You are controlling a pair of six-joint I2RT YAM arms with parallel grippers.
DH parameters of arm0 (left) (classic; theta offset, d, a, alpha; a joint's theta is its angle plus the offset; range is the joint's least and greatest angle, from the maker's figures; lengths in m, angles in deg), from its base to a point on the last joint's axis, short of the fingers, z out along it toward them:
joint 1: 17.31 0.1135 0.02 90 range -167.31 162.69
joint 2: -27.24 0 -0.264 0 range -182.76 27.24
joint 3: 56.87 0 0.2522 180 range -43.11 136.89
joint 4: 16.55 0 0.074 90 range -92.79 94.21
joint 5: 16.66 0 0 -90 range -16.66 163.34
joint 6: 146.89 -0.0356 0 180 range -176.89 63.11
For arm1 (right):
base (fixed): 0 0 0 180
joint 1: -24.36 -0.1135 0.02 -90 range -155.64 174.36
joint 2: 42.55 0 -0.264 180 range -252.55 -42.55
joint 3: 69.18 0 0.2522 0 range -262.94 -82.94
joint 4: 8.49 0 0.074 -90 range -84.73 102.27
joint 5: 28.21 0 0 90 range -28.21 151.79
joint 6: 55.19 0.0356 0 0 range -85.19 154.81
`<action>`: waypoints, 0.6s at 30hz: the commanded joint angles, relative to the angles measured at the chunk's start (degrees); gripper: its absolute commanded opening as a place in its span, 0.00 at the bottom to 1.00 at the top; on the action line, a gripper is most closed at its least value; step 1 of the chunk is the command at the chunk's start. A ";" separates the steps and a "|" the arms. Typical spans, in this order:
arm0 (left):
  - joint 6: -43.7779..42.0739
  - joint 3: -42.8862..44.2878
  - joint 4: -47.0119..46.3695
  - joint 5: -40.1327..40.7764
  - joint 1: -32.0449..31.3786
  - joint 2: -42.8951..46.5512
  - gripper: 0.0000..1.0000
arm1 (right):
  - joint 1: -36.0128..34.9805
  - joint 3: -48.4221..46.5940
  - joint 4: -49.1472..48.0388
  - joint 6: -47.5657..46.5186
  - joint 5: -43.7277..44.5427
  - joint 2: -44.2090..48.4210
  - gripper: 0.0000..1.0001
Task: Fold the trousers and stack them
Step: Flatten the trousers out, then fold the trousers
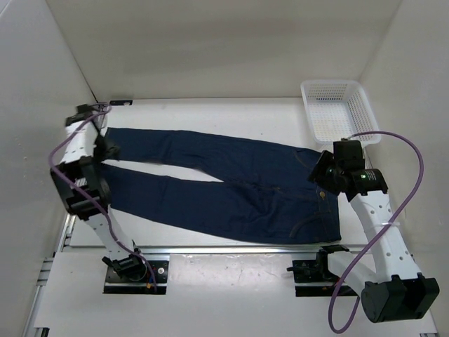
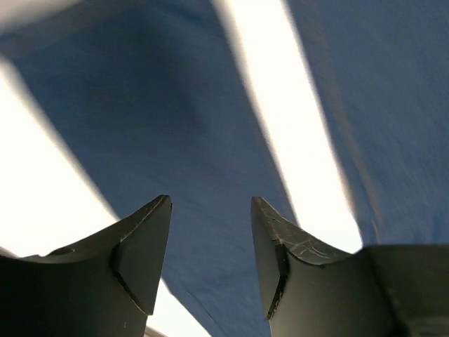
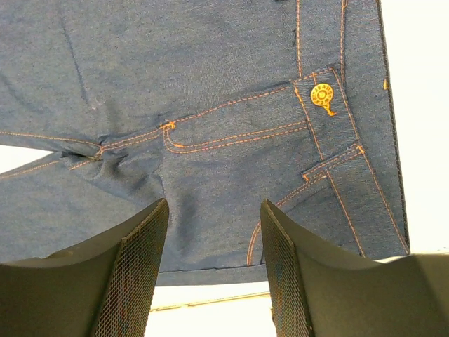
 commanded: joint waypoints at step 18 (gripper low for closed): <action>-1.43 -14.63 -7.13 3.37 19.70 -2.58 0.76 | -0.32 -5.08 -0.87 1.48 0.67 0.24 0.59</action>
